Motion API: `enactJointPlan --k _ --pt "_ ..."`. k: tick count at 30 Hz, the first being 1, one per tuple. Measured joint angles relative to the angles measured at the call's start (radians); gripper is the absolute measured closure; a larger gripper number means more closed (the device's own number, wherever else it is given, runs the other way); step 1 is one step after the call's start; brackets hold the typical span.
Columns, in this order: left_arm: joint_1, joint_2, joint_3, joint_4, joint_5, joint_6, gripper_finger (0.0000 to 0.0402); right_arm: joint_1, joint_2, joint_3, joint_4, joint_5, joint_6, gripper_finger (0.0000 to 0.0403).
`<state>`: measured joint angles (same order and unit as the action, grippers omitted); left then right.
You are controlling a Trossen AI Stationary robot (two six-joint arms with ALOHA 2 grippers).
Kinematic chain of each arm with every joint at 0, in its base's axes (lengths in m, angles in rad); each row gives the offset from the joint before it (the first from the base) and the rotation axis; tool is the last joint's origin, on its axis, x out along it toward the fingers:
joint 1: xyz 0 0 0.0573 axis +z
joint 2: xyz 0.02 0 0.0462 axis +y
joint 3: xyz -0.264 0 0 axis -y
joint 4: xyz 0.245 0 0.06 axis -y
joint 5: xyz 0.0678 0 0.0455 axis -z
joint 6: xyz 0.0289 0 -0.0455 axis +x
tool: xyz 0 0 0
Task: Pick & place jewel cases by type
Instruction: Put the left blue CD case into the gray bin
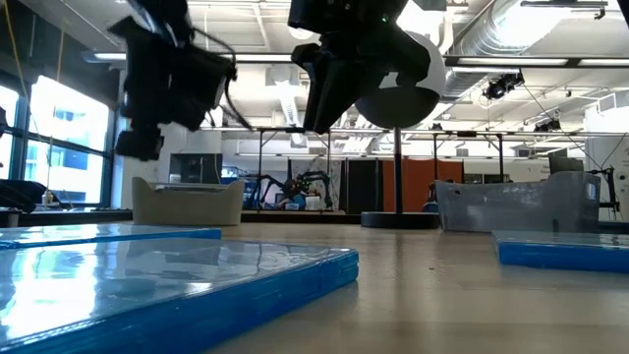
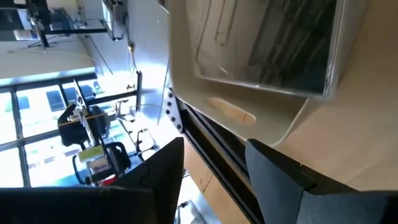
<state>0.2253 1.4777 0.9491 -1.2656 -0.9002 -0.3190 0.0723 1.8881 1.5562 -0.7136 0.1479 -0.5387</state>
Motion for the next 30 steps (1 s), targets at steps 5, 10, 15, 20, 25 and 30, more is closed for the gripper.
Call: enactJointPlan --k 5,10,15,20,25,30 --pt "-0.063 -0.039 0.129 -0.209 0.001 -0.12 0.0234 0.003 0.0 0.0 -0.024 0.001 0.037 0.0279" --pt "-0.15 -0.162 0.182 -0.273 0.109 -0.285 0.0234 0.003 0.0 0.0 -0.07 0.002 0.087 0.0279" --pt "-0.276 -0.346 0.126 -0.151 0.286 -0.43 0.0234 0.014 0.0 0.0 -0.055 0.003 0.118 0.0285" --pt "-0.428 -0.505 -0.017 0.032 0.481 -0.615 0.0234 0.063 0.0 0.0 0.028 -0.002 0.15 0.0302" --pt "-0.573 -0.592 -0.208 0.378 0.623 -0.701 0.0234 0.125 -0.002 -0.02 0.069 0.003 0.168 0.0314" --pt "-0.663 -0.58 -0.338 0.632 0.725 -0.843 0.0234 0.186 -0.002 -0.145 0.212 0.046 0.167 0.0315"
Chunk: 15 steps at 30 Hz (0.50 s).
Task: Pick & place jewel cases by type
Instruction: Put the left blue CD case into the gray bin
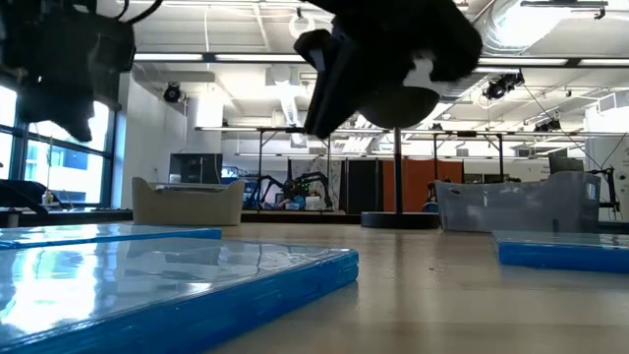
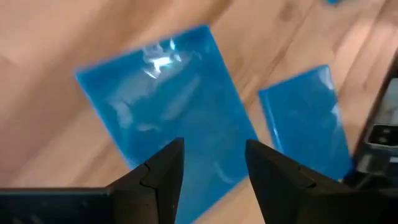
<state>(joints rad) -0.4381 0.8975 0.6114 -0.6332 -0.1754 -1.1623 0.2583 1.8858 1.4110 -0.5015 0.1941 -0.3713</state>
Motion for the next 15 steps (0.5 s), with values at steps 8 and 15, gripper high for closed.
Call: enactJointPlan --k 8,15 --pt "-0.096 0.106 -0.067 0.07 0.072 -0.169 0.0234 0.09 0.0 -0.253 0.485 0.068 -0.078 0.0316" --pt "-0.169 0.233 -0.068 0.224 0.082 -0.286 0.0234 0.128 0.001 -0.33 0.716 0.043 -0.048 0.0316"
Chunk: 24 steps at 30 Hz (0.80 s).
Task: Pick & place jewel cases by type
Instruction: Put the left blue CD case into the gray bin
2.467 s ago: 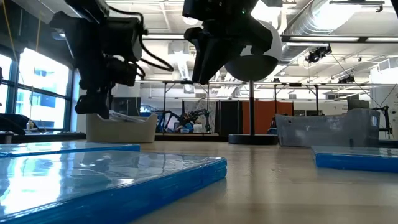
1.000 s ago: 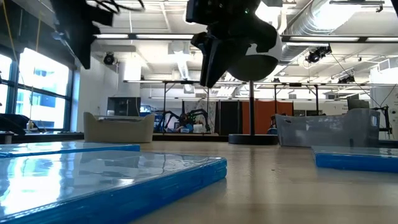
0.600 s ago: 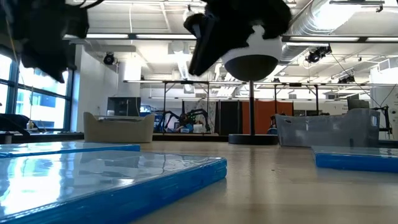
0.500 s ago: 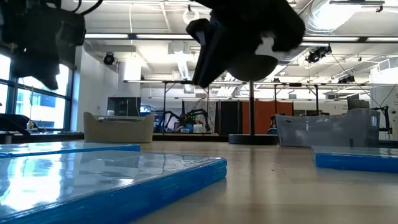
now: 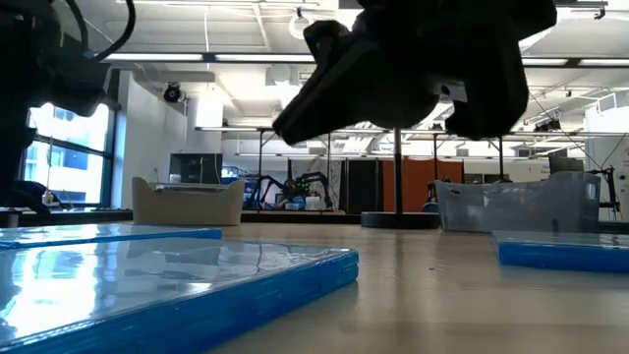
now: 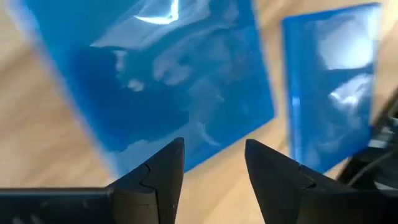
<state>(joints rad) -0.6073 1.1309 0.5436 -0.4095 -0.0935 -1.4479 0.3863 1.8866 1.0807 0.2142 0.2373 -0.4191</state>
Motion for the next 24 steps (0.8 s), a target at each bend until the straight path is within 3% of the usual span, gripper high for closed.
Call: enactJointPlan --k 8,24 --pt "-0.017 0.095 0.001 0.176 0.002 -0.048 0.0234 0.009 0.0 0.004 0.006 -0.008 0.018 0.0315" --pt "-0.015 0.166 0.001 0.242 -0.002 -0.136 0.0234 -0.006 0.0 0.004 0.018 -0.072 -0.034 0.0315"
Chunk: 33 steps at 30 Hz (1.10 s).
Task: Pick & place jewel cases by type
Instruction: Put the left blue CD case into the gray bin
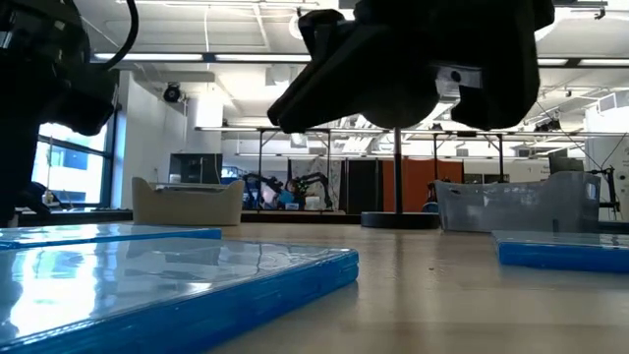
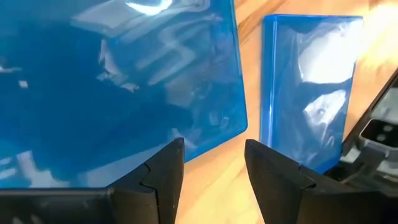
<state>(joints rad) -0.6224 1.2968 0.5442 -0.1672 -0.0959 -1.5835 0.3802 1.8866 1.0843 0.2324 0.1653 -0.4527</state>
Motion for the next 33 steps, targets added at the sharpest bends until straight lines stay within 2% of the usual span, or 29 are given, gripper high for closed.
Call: enactJointPlan --k 6,12,18,22,27,30,33 --pt "0.001 0.0 0.0 -0.013 -0.012 -0.137 0.0234 -0.032 0.006 0.0 -0.006 -0.179 -0.025 0.0315" --pt "0.001 0.0 0.0 -0.022 -0.041 -0.175 0.0234 -0.059 0.016 0.0 0.031 -0.175 -0.115 0.0315" --pt "0.001 0.0 0.0 -0.025 -0.105 -0.111 0.0234 -0.101 0.016 0.0 0.086 -0.197 -0.138 0.0315" --pt "0.031 0.0 0.0 -0.033 -0.175 0.005 0.0234 -0.127 0.016 0.0 0.073 -0.22 -0.12 0.0315" --pt "0.076 -0.003 0.001 -0.009 -0.175 0.087 0.0234 -0.139 0.016 0.0 0.081 -0.224 -0.157 0.0315" --pt "0.122 -0.018 0.001 -0.066 -0.138 0.118 0.0234 -0.138 0.016 0.0 0.117 -0.215 -0.163 0.0315" --pt "0.159 -0.036 0.0 -0.098 -0.151 0.12 0.0234 -0.138 0.016 0.0 0.124 -0.18 -0.163 0.0315"
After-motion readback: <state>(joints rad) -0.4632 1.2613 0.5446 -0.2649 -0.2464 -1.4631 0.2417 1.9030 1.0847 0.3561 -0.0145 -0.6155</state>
